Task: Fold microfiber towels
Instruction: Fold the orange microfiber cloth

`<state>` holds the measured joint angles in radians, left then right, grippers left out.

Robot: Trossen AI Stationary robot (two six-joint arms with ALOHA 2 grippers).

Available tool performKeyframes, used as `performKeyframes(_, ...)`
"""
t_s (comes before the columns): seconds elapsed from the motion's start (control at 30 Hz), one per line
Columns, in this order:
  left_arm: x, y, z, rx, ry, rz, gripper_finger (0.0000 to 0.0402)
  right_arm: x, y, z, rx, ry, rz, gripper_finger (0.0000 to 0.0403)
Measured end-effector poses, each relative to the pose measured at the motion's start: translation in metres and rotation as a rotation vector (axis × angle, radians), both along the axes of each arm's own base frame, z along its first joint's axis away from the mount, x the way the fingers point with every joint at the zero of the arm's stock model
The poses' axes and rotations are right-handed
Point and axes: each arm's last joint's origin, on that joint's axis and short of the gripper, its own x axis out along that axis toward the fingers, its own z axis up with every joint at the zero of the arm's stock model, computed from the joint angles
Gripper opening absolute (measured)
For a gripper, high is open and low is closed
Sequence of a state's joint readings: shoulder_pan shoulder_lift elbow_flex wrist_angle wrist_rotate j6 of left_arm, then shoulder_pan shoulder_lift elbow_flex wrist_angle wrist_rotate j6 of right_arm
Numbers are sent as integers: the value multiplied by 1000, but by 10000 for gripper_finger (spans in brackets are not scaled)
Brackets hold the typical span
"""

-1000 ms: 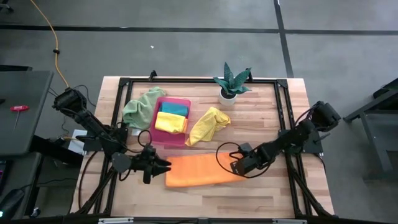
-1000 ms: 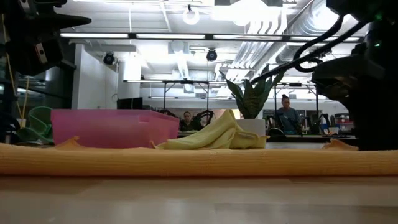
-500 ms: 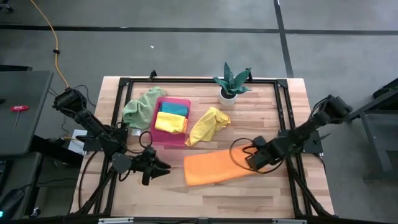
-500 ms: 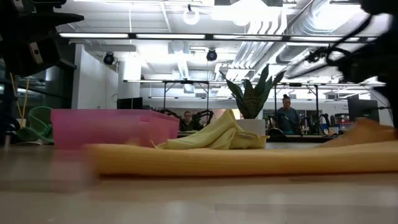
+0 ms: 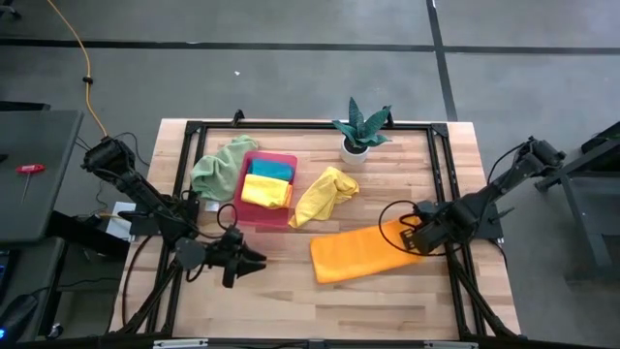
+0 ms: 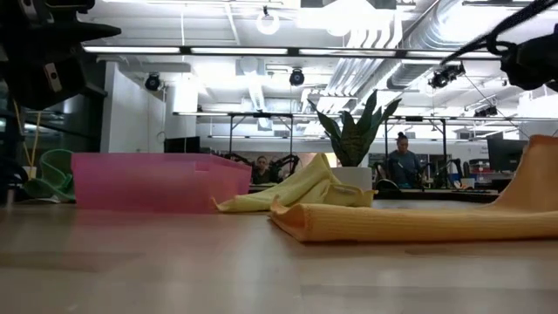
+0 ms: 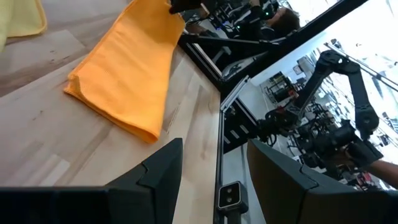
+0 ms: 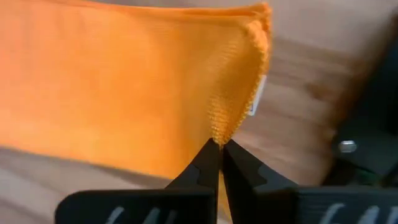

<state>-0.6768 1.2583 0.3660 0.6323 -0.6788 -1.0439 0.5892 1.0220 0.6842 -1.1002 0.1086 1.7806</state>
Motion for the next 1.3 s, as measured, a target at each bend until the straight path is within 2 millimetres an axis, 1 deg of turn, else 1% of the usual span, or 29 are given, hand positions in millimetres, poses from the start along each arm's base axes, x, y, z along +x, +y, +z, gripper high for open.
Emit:
performKeyframes(0.13,1,1,0,1,0,8,170,14,8,-1,30,-120,-8,0)
performKeyframes(0.33,1,1,0,1,-2,13,170,42,22,-4,38,-327,-43,0)
performKeyframes(0.7,1,1,-1,7,4,14,170,84,46,-17,71,-579,-106,0)
performKeyframes(1.07,0,2,-2,14,13,14,170,118,63,-33,142,-731,-156,0)
performKeyframes(1.3,0,2,-2,19,19,14,170,149,67,-27,91,-749,-119,0)
